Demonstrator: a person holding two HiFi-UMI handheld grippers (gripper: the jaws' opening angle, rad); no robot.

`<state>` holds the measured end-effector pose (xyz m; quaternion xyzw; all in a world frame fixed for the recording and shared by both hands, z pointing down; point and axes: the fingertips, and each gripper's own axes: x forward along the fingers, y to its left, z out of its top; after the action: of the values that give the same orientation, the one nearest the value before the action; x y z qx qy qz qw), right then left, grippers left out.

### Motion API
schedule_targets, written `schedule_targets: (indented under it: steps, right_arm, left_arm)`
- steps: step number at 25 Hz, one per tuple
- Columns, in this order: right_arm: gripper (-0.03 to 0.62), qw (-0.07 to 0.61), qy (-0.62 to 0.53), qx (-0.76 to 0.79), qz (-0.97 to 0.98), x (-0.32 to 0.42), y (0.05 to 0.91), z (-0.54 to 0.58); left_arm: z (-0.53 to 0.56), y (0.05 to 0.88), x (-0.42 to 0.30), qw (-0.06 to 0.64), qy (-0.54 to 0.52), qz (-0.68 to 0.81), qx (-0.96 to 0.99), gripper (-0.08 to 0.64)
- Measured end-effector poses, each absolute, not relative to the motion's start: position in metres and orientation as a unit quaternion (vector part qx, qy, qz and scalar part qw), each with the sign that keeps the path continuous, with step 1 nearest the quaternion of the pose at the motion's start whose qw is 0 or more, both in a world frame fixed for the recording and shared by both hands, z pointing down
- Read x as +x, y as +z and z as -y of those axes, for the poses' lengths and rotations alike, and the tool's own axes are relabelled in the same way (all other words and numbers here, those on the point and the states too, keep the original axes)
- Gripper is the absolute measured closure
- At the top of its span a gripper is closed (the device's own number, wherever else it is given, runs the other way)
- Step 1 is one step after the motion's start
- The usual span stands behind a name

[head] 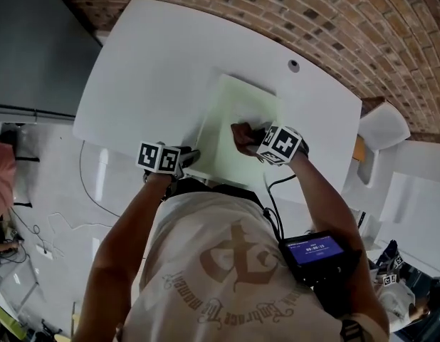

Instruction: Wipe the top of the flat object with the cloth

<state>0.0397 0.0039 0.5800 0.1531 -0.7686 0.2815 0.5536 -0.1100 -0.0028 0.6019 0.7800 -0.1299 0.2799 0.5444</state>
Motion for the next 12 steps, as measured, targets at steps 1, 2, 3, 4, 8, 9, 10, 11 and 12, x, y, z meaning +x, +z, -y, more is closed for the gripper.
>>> schedule_targets:
  steps: [1, 2, 3, 4, 8, 9, 10, 11, 12]
  right_arm:
    - [0.482, 0.553, 0.285, 0.159, 0.766, 0.048, 0.58, -0.008]
    - [0.482, 0.553, 0.288, 0.165, 0.764, 0.057, 0.58, -0.012]
    - [0.482, 0.553, 0.291, 0.172, 0.762, 0.065, 0.58, -0.016]
    - [0.482, 0.552, 0.294, 0.178, 0.76, 0.072, 0.58, -0.02]
    - [0.482, 0.549, 0.306, 0.204, 0.75, 0.097, 0.579, -0.035]
    - [0.48, 0.551, 0.307, 0.21, 0.747, 0.103, 0.579, -0.038]
    - [0.48, 0.553, 0.309, 0.215, 0.743, 0.108, 0.578, -0.041]
    - [0.48, 0.556, 0.31, 0.219, 0.74, 0.113, 0.577, -0.044]
    - [0.48, 0.557, 0.311, 0.223, 0.737, 0.117, 0.575, -0.045]
  left_arm:
    - [0.003, 0.602, -0.11, 0.546, 0.278, 0.13, 0.78, 0.402]
    - [0.003, 0.602, -0.11, 0.547, 0.277, 0.131, 0.779, 0.402]
    - [0.003, 0.602, -0.109, 0.548, 0.277, 0.13, 0.779, 0.402]
    - [0.003, 0.602, -0.108, 0.547, 0.278, 0.129, 0.779, 0.402]
    - [0.001, 0.602, -0.107, 0.544, 0.286, 0.123, 0.78, 0.402]
    - [0.001, 0.602, -0.107, 0.543, 0.287, 0.122, 0.78, 0.402]
    - [0.001, 0.602, -0.106, 0.542, 0.287, 0.122, 0.781, 0.4]
    - [0.001, 0.602, -0.106, 0.542, 0.286, 0.122, 0.781, 0.4]
    - [0.0, 0.601, -0.105, 0.542, 0.286, 0.122, 0.781, 0.4]
